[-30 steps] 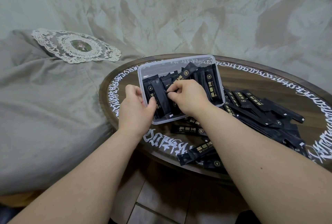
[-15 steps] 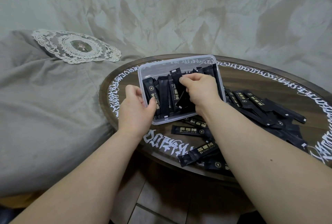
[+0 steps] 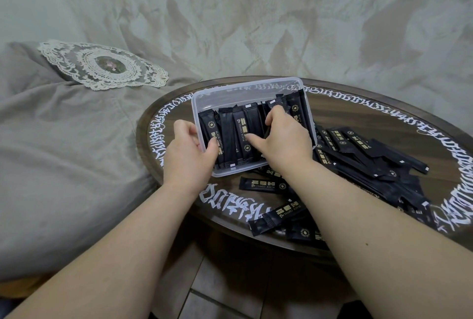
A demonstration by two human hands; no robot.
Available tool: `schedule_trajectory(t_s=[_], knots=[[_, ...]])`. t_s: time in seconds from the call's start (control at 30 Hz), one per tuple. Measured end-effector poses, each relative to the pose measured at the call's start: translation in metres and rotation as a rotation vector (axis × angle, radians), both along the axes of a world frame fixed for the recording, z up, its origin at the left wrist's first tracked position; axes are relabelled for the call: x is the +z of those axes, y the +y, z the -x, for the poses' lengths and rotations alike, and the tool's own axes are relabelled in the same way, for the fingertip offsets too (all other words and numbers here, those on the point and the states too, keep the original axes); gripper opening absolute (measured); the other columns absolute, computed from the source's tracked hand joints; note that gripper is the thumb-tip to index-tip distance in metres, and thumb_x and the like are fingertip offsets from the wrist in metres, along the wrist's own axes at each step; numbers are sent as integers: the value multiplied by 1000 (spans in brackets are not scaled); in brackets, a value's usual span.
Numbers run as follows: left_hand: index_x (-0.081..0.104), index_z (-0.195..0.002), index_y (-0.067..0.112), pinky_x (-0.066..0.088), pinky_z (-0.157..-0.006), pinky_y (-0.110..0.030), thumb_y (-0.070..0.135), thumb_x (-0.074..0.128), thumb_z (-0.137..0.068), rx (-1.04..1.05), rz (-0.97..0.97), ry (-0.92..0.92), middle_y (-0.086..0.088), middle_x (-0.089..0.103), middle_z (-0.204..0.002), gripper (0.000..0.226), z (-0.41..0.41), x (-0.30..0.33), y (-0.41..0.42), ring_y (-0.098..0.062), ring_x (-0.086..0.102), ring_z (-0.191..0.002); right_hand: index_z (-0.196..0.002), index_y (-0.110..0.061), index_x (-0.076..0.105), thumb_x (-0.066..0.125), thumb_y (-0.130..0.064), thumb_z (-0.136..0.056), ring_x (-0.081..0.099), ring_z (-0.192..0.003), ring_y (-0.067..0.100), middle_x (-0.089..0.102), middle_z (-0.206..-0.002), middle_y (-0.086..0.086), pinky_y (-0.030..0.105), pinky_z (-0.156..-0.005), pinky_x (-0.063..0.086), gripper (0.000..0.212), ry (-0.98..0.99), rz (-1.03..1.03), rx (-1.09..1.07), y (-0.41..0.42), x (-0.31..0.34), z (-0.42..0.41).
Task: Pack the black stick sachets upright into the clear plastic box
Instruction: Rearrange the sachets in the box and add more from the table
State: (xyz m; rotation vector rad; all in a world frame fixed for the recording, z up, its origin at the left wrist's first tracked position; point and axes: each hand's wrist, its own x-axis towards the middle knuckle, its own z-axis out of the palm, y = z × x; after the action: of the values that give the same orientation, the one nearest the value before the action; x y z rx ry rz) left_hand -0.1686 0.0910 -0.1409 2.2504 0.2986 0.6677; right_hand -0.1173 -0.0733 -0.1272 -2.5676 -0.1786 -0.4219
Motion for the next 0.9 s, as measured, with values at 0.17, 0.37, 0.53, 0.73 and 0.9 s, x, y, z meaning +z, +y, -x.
schedule_trajectory(t_s=[0.17, 0.37, 0.53, 0.73, 0.9], knots=[[41, -98, 16, 32, -53, -20, 27, 65, -88, -2, -3, 6, 8, 53, -68, 29, 0, 1, 0, -6, 52, -63, -97, -18, 48, 63, -34, -88, 54, -90, 25, 51, -99, 0, 31, -70, 39, 23, -37, 121, 98, -5, -4, 1], [42, -99, 15, 34, -58, -30, 28, 65, -87, -2, -1, 11, 8, 55, -70, 28, 0, 2, 1, -11, 56, -67, -96, -13, 58, 71, -31, -81, 46, -103, 23, 53, -100, 3, 36, -81, 45, 26, -184, 99, 282, 4, -12, 6], [43, -96, 16, 36, -55, -25, 28, 64, -87, -1, 11, 20, 9, 57, -70, 26, 1, 2, 2, -9, 57, -68, -107, -16, 59, 73, -43, -77, 45, -105, 21, 51, -107, 1, 34, -79, 44, 43, -213, 108, 304, 19, -11, 12], [44, -90, 16, 34, -54, -23, 24, 62, -86, 10, 25, 31, 10, 54, -68, 21, 2, 2, 3, -4, 52, -65, -119, -19, 48, 71, -54, -73, 40, -111, 24, 43, -120, 3, 36, -89, 43, 62, -148, 201, 155, 36, -9, 14], [44, -90, 15, 34, -55, -22, 24, 62, -86, 10, 21, 37, 9, 54, -68, 21, 1, 2, 5, -3, 50, -64, -123, -18, 47, 70, -39, -82, 40, -115, 24, 42, -123, 4, 34, -90, 40, 52, -78, 156, 104, 17, -5, 11]])
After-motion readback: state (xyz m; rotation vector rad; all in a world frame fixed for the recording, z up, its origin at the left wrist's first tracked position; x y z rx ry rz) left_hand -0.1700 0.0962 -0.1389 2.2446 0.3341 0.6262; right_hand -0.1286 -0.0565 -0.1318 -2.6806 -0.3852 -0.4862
